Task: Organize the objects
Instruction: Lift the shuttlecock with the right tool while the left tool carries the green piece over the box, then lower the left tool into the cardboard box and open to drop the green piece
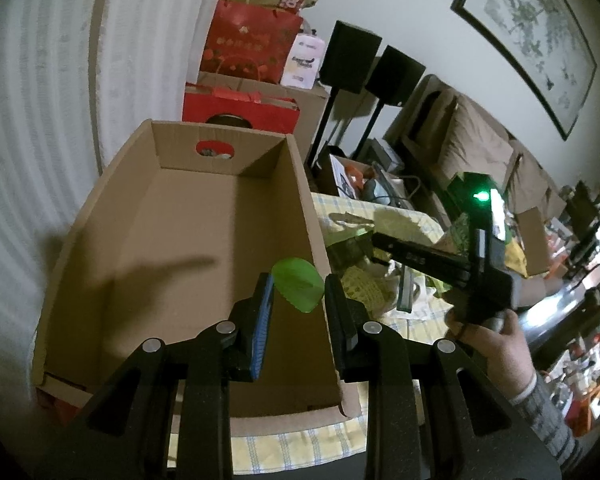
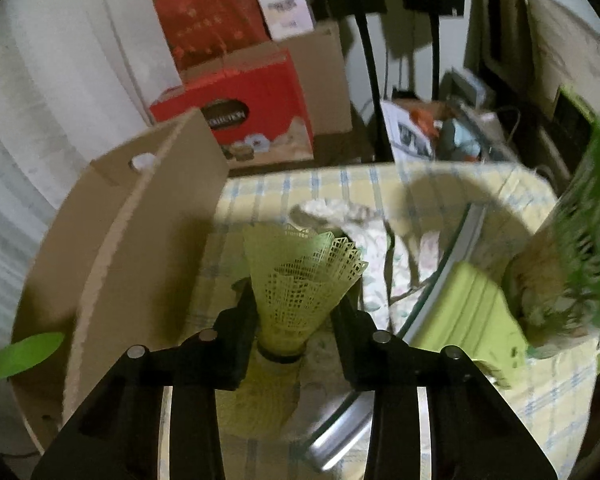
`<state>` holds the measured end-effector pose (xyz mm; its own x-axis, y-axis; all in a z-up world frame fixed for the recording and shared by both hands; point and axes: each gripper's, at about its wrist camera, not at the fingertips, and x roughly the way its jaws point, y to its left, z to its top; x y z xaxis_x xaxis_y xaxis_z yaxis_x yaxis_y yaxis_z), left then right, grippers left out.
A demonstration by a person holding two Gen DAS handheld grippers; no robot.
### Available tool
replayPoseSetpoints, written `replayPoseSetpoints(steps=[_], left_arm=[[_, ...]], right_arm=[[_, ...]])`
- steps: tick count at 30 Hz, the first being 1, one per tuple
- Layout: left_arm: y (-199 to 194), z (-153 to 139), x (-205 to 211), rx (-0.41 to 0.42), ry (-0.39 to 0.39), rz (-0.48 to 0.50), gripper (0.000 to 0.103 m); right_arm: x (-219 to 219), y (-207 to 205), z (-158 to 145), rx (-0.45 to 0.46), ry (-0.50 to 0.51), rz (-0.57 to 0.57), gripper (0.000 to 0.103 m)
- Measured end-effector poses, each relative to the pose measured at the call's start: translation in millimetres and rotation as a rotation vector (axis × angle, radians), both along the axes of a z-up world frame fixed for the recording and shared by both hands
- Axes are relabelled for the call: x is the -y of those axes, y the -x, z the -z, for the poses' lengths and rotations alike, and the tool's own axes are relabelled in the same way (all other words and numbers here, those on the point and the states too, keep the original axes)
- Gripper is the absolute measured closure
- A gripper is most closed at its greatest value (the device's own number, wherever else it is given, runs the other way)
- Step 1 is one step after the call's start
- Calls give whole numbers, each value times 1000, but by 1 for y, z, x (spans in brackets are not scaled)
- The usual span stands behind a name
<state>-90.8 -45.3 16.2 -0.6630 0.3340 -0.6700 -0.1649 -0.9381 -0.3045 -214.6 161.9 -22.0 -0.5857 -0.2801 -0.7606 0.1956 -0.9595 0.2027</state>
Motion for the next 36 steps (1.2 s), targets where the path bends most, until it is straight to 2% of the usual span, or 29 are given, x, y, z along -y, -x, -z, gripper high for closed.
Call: replayPoseSetpoints(steps=[6, 20, 29, 36], left_arm=[[-3, -6, -2, -24, 40, -28, 79], [-6, -15, 11, -49, 100, -122, 79], [-5, -13, 22, -70, 152, -181, 79], [-2, -9, 34, -57, 157, -204, 79]], right_arm=[[13, -31, -32, -127, -52, -29, 67], [49, -91, -72, -258, -60, -93, 67], [67, -107, -82, -267, -47, -105, 67], [84, -112, -85, -255, -47, -133, 67]])
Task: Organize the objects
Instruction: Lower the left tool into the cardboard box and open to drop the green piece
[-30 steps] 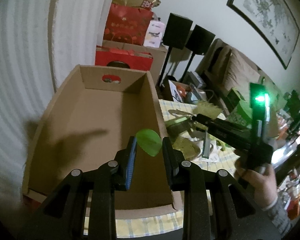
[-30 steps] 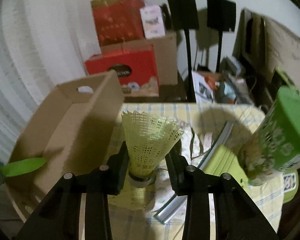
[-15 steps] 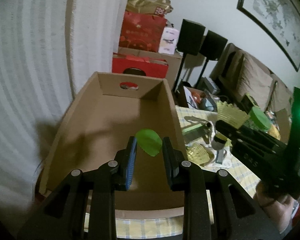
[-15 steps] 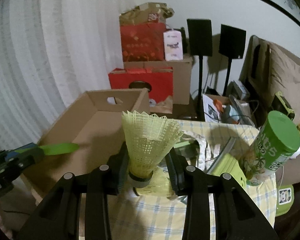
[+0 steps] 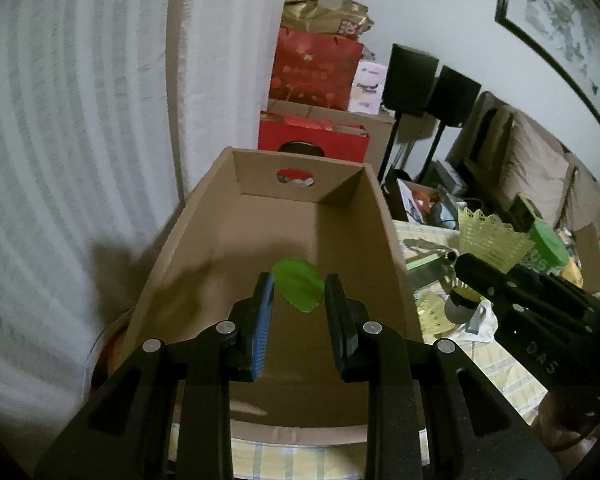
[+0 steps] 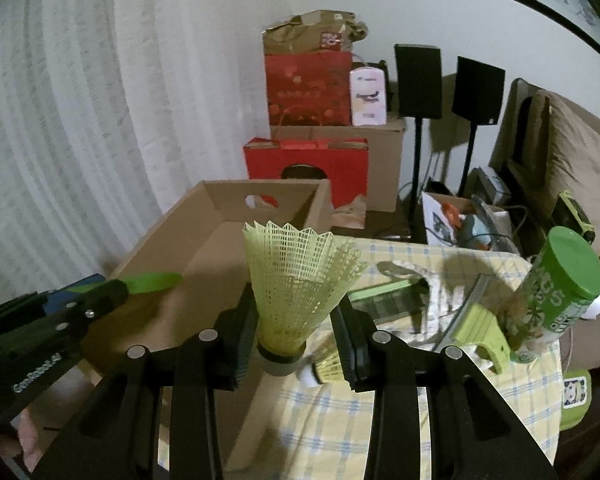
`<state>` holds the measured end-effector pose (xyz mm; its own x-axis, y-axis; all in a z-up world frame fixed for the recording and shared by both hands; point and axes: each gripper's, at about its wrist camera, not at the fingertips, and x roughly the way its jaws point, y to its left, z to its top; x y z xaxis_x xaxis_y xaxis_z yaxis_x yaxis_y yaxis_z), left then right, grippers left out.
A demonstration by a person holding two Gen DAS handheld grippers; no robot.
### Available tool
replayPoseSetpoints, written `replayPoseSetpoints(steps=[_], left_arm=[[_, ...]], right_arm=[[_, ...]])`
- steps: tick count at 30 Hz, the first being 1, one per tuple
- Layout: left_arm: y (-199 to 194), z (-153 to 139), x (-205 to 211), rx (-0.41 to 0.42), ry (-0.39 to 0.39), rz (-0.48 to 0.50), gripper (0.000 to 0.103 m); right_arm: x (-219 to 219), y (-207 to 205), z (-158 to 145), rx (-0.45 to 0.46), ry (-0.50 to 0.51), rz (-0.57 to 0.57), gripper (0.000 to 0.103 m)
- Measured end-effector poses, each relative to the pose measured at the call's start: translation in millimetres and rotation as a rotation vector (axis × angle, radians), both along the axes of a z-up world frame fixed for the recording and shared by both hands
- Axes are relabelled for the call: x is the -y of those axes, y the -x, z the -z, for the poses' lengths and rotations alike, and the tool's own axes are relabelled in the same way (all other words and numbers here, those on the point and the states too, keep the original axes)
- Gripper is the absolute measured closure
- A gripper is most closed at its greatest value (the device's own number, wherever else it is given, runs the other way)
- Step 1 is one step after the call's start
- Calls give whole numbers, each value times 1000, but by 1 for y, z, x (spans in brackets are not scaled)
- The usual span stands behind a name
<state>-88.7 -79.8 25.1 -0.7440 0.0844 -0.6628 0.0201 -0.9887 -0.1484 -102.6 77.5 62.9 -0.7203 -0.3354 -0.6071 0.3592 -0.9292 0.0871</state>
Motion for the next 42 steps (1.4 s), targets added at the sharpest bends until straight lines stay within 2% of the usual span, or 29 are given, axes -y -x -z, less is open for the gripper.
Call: replayPoseSetpoints(steps=[17, 22, 30, 35, 42], left_arm=[[6, 26, 26, 60, -8, -26, 79], [9, 32, 32, 78, -34, -37, 78], [8, 27, 41, 65, -53, -54, 63], [5, 21, 45, 47, -64, -64, 50], [1, 17, 43, 37, -63, -61, 48]], right_arm=[[44, -9, 25, 68, -24, -81, 66], [49, -8, 33, 94, -31, -96, 61], [49, -8, 33, 99, -33, -96, 57], [44, -9, 28, 91, -15, -94, 50], [38, -10, 20, 83, 1, -87, 47]])
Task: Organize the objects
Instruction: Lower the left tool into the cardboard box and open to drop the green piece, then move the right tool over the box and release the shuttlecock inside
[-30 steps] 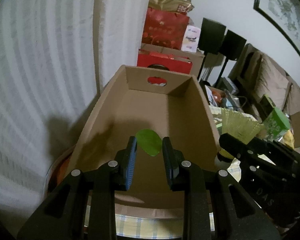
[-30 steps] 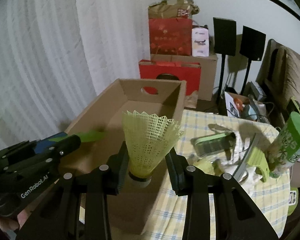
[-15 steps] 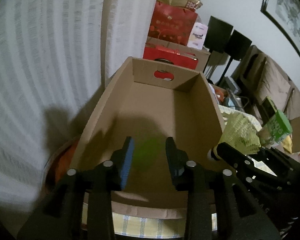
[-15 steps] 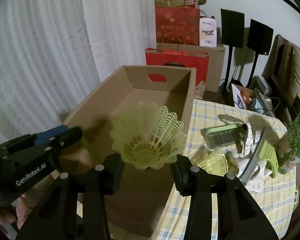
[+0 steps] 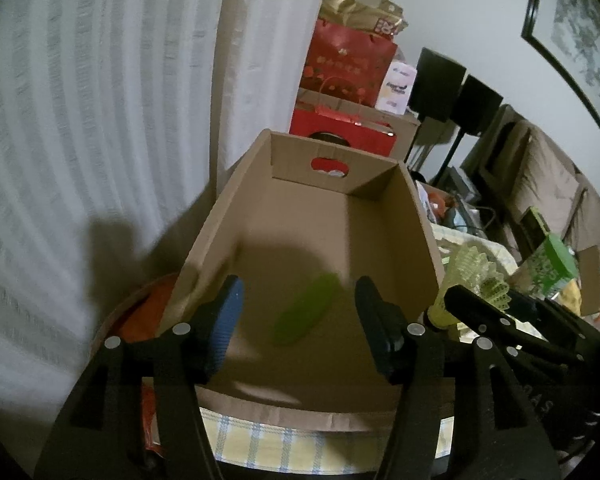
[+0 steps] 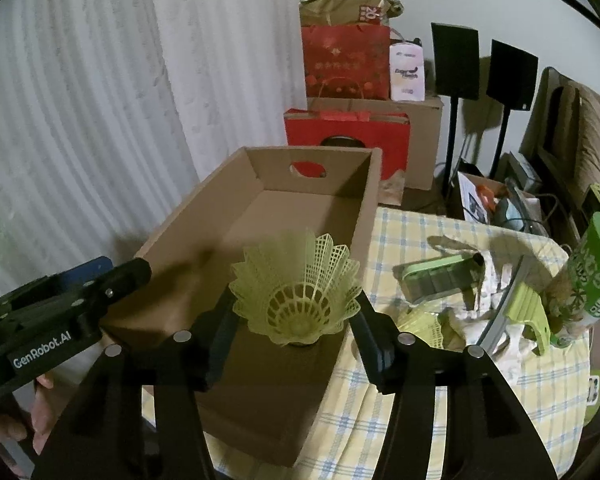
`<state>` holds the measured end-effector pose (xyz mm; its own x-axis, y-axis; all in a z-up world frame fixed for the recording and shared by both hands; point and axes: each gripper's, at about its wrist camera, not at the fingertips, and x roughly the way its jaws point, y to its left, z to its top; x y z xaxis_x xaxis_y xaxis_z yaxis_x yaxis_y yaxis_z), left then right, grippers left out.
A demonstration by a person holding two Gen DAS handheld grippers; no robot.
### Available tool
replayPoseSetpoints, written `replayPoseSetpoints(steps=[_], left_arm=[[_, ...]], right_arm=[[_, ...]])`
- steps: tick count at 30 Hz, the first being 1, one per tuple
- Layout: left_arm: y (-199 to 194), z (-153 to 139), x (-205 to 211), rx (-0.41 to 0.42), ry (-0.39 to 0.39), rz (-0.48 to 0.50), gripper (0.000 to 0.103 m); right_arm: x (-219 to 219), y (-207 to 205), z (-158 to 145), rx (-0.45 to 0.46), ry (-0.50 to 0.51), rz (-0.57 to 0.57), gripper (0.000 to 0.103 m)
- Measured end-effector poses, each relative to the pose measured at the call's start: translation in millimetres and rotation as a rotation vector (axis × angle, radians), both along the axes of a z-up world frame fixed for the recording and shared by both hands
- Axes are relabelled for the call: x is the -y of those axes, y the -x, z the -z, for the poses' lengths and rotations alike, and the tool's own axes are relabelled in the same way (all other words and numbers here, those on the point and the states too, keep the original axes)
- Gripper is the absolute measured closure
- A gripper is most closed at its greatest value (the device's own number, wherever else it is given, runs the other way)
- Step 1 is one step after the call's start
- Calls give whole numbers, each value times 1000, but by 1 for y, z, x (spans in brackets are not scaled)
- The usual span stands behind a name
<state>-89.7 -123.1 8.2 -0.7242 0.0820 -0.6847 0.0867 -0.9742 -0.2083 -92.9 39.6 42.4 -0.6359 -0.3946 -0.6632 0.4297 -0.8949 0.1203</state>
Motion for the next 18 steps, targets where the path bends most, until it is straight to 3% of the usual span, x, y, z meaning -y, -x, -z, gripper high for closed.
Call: replayPoseSetpoints(steps=[3, 5, 10, 15, 18], left_arm=[[-2, -2, 2, -2, -7, -1, 45], [-3, -3, 3, -5, -8, -4, 40], [-5, -5, 8, -8, -23, -15, 40], [-5, -5, 9, -6, -24, -13, 38], [-6, -6, 9, -10, -20, -15, 25]], right_arm=[[1, 1, 1, 15, 7, -16, 46], [3, 2, 4, 38, 21, -37, 40], [3, 0, 6, 56, 65, -55, 12], [-1, 1, 4, 45, 63, -46, 12], [-4, 2, 3, 37, 51, -29, 12]])
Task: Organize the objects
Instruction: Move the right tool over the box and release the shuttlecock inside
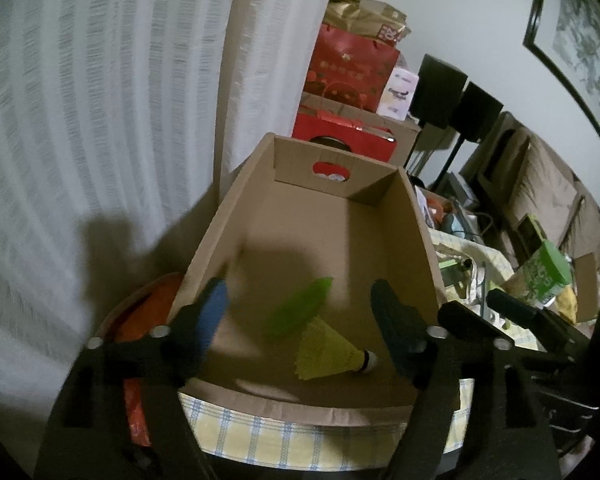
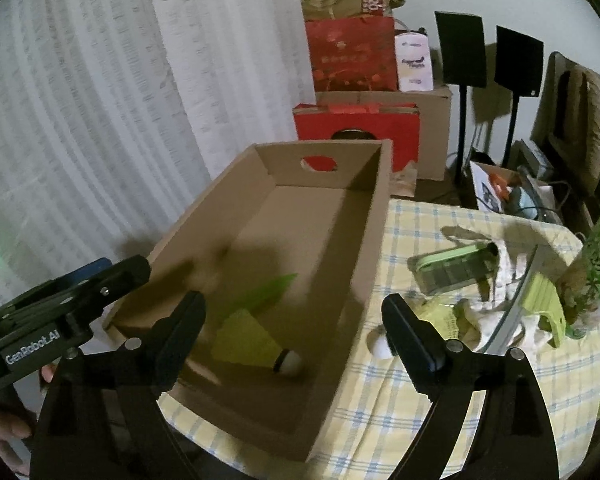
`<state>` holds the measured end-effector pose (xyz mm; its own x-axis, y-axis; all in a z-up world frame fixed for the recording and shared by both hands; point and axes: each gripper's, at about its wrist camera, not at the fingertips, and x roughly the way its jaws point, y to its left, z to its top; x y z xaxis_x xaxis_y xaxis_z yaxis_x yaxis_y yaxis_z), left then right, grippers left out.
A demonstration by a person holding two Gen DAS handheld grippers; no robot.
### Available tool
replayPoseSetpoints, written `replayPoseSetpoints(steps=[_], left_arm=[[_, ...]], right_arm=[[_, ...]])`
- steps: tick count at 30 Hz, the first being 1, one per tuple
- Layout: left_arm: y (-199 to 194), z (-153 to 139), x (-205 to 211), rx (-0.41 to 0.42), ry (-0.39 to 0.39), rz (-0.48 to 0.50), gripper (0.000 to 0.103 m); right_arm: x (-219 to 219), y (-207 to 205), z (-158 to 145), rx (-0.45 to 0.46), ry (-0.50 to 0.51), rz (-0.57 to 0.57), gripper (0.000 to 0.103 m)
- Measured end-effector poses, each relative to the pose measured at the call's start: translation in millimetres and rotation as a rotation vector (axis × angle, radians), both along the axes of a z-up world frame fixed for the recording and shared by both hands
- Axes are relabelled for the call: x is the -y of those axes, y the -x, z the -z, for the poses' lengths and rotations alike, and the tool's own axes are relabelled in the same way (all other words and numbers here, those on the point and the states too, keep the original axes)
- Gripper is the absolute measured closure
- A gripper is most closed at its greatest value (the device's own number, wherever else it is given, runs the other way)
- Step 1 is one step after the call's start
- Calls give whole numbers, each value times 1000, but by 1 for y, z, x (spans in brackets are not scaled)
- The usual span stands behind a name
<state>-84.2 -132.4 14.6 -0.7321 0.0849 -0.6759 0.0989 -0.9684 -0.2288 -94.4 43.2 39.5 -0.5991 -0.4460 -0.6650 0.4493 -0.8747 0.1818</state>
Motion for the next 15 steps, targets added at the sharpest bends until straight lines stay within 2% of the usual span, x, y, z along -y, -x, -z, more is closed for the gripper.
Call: replayPoseSetpoints(steps=[2, 4, 10, 15], left_arm=[[-1, -1, 0, -8, 13, -6, 19], [-2, -2, 0, -17, 31, -11, 13], [-8, -7, -6, -59, 67, -1, 5], [-11, -12, -20, -69, 135, 12, 4]], right_arm=[[-2, 0, -1, -9, -11, 11, 10], [-4, 0, -1, -18, -25, 22, 0], [-18, -2, -3, -50, -58, 58, 1], [-30, -3, -3, -55, -71, 86, 1]])
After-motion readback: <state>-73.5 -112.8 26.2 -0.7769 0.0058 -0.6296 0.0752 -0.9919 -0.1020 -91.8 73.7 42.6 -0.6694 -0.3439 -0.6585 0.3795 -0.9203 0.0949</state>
